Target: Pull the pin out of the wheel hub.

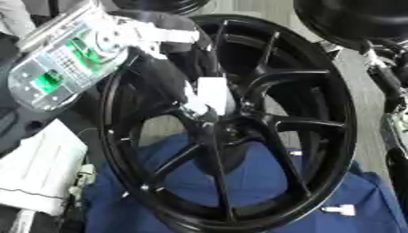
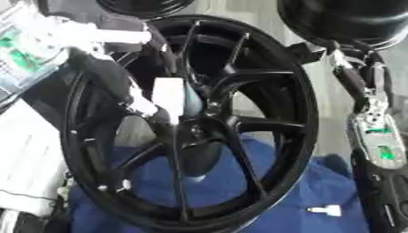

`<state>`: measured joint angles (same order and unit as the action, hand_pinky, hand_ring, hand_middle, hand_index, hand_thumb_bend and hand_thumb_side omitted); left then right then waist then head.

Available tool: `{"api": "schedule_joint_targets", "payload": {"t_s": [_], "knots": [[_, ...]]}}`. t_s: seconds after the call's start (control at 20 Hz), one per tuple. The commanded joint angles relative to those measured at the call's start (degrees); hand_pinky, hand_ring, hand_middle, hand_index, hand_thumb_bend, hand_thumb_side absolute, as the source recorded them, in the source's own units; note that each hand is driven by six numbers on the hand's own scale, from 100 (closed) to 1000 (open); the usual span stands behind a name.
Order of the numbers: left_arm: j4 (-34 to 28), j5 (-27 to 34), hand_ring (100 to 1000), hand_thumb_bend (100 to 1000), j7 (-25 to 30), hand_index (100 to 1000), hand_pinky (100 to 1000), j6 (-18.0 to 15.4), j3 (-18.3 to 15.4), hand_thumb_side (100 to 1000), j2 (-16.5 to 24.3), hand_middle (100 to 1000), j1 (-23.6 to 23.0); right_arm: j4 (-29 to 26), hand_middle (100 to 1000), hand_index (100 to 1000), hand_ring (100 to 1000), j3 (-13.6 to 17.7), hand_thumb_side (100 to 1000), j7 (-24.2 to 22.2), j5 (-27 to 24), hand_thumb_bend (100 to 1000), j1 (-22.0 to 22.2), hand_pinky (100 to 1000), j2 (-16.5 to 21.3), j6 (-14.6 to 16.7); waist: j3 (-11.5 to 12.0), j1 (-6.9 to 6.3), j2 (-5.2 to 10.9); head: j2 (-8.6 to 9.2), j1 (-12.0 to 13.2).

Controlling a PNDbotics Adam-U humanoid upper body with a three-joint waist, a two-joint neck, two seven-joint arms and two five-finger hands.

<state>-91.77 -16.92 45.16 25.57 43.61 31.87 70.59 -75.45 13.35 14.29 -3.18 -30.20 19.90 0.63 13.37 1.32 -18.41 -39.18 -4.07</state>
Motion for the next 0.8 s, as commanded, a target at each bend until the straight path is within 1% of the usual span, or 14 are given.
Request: {"api": "schedule_joint_targets", "payload": {"t_s": [0.05, 0.25, 0.3, 0.4, 0.7, 0.8], "knots": [[0.1, -0.3, 776, 606, 6.8, 750, 877, 6.3, -0.4, 426, 0.1, 721, 0.8, -0.5, 720, 844, 714, 0.0, 445, 0.0, 0.2, 470, -0.7, 872, 0.8, 0.0, -0.1, -0.03, 1.01, 0.45, 0.3], [-0.1, 0.1, 728, 592, 6.8, 744, 864, 6.3, -0.7, 420, -0.3, 657, 1.0, -0.5, 720, 844, 714, 0.0, 445, 0.0, 0.3, 471, -0.6, 873, 0.6, -0.1, -0.2, 0.01, 0.93, 0.49, 0.4], [-0.2, 0.0, 708, 590, 6.8, 740, 856, 6.3, -0.6, 409, -0.4, 633, 1.1, -0.5, 720, 844, 714, 0.0, 445, 0.0, 0.3, 471, -0.6, 873, 0.6, -0.1, -0.2, 0.01, 0.91, 0.48, 0.5], [-0.3, -0.4, 689, 580, 6.8, 727, 846, 6.3, -0.5, 392, -0.5, 614, 1.1, -0.5, 720, 844, 714, 0.0, 446, 0.0, 0.3, 471, -0.6, 873, 0.6, -0.1, -0.2, 0.01, 0.89, 0.46, 0.5], [-0.2, -3.2, 666, 524, 6.8, 701, 827, 5.4, -0.2, 337, -1.0, 593, 1.3, -0.5, 720, 845, 715, 0.0, 446, -0.1, 0.3, 470, -0.6, 874, 0.5, -0.1, -0.3, -0.05, 0.86, 0.5, 0.6], [-0.1, -4.6, 659, 509, 6.8, 692, 822, 5.0, -0.1, 341, -1.3, 586, 1.4, -0.6, 720, 845, 715, -0.1, 447, -0.1, 0.3, 469, -0.7, 874, 0.5, -0.1, -0.4, -0.06, 0.84, 0.48, 0.7]]}}
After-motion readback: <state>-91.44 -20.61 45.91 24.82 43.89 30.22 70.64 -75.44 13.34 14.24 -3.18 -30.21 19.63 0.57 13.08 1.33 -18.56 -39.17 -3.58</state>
